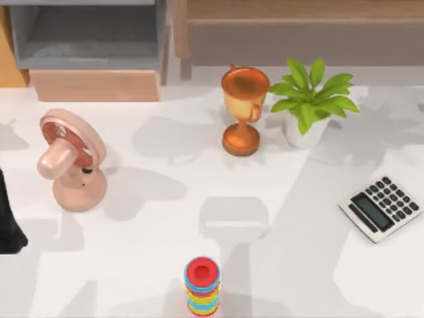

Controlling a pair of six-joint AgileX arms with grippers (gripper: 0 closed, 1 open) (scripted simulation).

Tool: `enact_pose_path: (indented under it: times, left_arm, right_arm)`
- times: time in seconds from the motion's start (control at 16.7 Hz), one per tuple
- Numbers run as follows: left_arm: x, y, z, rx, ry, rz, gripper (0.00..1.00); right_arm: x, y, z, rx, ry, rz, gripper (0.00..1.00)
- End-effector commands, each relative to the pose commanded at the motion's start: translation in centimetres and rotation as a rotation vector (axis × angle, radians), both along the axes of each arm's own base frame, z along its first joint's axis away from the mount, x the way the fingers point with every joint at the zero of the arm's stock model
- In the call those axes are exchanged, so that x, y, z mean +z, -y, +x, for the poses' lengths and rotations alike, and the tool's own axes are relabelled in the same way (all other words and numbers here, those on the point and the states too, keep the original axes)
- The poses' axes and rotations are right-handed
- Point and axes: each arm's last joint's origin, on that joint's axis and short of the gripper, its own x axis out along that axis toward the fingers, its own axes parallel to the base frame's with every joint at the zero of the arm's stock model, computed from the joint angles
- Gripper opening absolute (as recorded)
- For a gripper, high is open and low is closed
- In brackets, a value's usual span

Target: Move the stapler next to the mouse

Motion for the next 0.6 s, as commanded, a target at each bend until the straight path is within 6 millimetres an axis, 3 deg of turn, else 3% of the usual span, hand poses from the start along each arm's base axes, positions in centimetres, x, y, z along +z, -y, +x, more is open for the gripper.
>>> enact_pose_path:
  times: [0.24,0.6]
  left_arm:
    - [0.00,0.00,0.00,0.000,0.000,0.000,1.00]
    - [0.00,0.00,0.00,0.000,0.000,0.000,1.00]
  right_arm:
    - [0.00,0.00,0.00,0.000,0.000,0.000,0.98]
    - [0.00,0.00,0.00,0.000,0.000,0.000,1.00]
